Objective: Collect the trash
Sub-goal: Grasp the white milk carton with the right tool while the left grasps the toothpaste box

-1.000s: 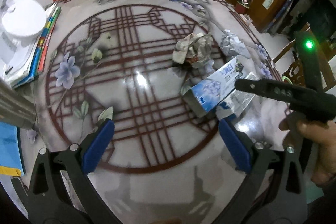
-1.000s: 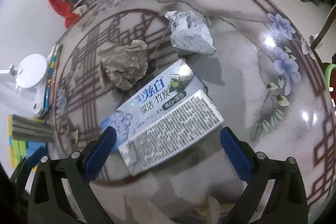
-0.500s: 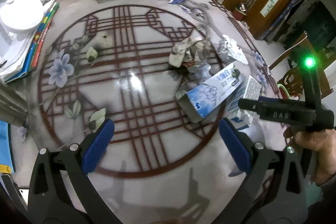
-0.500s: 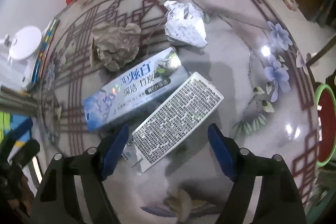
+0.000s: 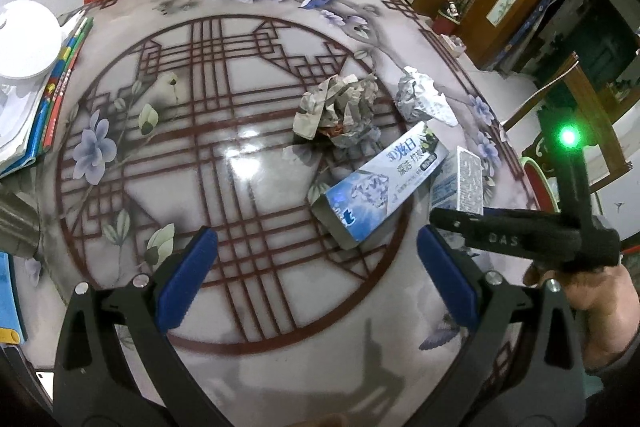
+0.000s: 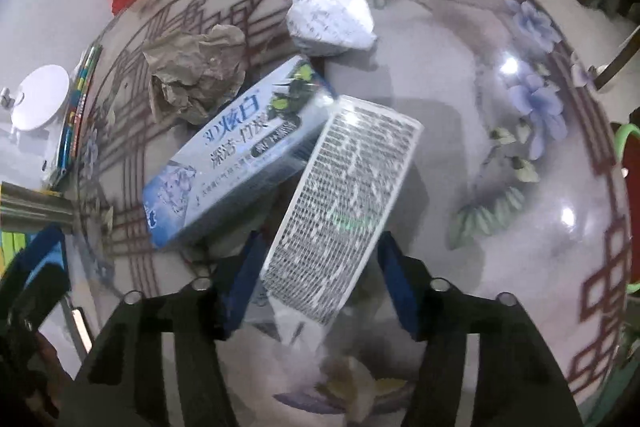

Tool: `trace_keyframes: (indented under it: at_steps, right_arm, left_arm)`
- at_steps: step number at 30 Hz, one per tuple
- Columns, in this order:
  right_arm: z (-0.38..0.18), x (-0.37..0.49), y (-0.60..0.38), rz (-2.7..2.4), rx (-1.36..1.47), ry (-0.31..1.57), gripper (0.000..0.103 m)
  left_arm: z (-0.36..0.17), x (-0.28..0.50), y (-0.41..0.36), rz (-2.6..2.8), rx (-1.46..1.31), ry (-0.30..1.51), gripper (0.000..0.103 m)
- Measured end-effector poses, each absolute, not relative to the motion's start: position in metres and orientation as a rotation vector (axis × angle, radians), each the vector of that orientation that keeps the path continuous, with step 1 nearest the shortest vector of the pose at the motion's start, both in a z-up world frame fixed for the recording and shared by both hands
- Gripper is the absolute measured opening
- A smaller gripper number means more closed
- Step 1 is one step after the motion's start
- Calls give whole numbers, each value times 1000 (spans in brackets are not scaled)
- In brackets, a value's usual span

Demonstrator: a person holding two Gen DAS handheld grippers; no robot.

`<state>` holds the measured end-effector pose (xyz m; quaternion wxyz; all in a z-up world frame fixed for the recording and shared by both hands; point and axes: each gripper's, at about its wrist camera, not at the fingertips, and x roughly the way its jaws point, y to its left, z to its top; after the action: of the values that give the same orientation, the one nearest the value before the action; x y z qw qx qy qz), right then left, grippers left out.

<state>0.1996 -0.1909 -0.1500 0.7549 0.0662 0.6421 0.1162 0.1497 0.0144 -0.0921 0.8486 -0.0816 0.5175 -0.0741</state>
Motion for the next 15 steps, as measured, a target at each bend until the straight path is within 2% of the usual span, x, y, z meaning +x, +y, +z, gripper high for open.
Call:
trace_keyframes:
  at_steps: [5,15]
  right_arm:
    - [-144,198,-203,259,95,1399,41]
    - [-141,191,-240,227,33,1402,40]
  left_arm:
    - [-97,156,0,-181,-142,1104,97]
    - [-116,177,-41,-248,-47,1157,97]
